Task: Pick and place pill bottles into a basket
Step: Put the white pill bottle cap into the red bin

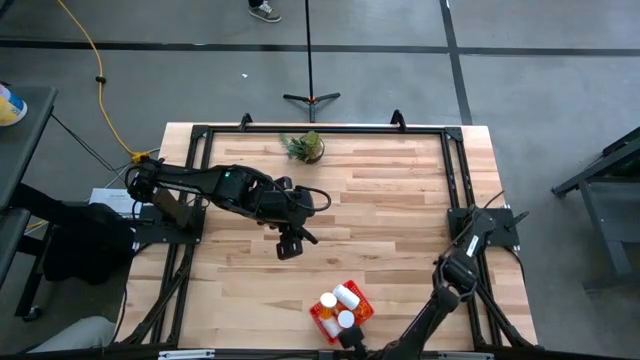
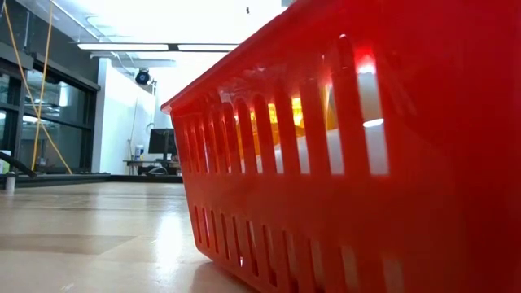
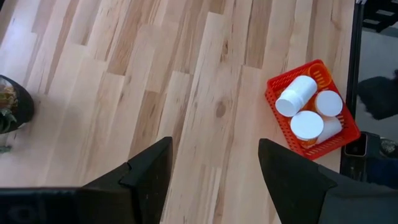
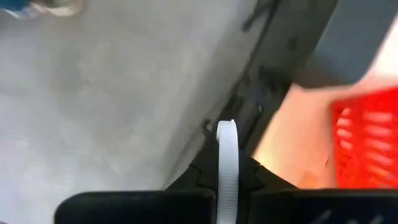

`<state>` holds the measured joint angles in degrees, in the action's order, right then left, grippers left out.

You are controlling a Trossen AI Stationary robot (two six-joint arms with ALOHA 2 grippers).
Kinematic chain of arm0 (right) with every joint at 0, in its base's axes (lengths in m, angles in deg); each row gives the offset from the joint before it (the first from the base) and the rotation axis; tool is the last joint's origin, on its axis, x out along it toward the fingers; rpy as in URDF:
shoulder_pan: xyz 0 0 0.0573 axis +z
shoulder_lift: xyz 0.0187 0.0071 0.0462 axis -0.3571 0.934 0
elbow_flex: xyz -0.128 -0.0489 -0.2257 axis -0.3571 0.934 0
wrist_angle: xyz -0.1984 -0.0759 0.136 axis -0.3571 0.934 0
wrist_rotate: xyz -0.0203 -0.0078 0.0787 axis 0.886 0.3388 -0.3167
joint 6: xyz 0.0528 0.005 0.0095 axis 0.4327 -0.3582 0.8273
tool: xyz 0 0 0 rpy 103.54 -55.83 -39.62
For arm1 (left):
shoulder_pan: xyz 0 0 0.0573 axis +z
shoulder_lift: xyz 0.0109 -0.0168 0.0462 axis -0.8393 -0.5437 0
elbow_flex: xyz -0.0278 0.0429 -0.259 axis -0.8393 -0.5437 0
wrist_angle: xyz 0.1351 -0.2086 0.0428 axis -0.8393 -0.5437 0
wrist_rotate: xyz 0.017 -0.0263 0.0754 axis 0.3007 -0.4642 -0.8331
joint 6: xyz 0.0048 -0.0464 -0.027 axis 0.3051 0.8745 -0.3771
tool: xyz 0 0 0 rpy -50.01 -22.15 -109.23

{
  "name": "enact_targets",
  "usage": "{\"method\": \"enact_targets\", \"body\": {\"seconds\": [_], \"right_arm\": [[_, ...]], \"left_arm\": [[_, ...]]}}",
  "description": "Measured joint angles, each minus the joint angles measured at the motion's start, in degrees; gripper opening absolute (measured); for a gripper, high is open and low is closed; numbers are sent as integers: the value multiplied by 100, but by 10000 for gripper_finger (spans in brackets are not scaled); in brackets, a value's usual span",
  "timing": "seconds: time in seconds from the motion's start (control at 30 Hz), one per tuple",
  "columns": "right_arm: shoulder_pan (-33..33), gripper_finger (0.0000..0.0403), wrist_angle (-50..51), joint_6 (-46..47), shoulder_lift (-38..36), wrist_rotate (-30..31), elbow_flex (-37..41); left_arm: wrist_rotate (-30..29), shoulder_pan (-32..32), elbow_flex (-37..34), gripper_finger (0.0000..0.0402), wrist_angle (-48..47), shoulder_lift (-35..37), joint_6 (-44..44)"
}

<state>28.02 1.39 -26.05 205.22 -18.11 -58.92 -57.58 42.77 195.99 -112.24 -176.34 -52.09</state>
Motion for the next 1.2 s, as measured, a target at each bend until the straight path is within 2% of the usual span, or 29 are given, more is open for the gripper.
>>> {"method": "enact_targets", "body": {"seconds": [0.1, 0.43, 0.6, 0.93, 1.2], "right_arm": [[-14, 1, -10, -19, -171, -16, -36], [-45, 1, 867, 69, -618, 83, -93], [-268, 0, 1231, -156, -804, 224, -112], [-918, 0, 1264, -914, -847, 191, -111], [-1230, 0, 999, -1156, -849, -20, -111]], "left_arm": [[1, 1, 0, 271, -2, 0, -2], [4, 0, 0, 271, -5, 0, -105], [5, 2, 0, 271, -2, 0, -165], [7, 2, 0, 271, -6, 0, -284], [7, 2, 0, 271, -39, 0, -401]]}}
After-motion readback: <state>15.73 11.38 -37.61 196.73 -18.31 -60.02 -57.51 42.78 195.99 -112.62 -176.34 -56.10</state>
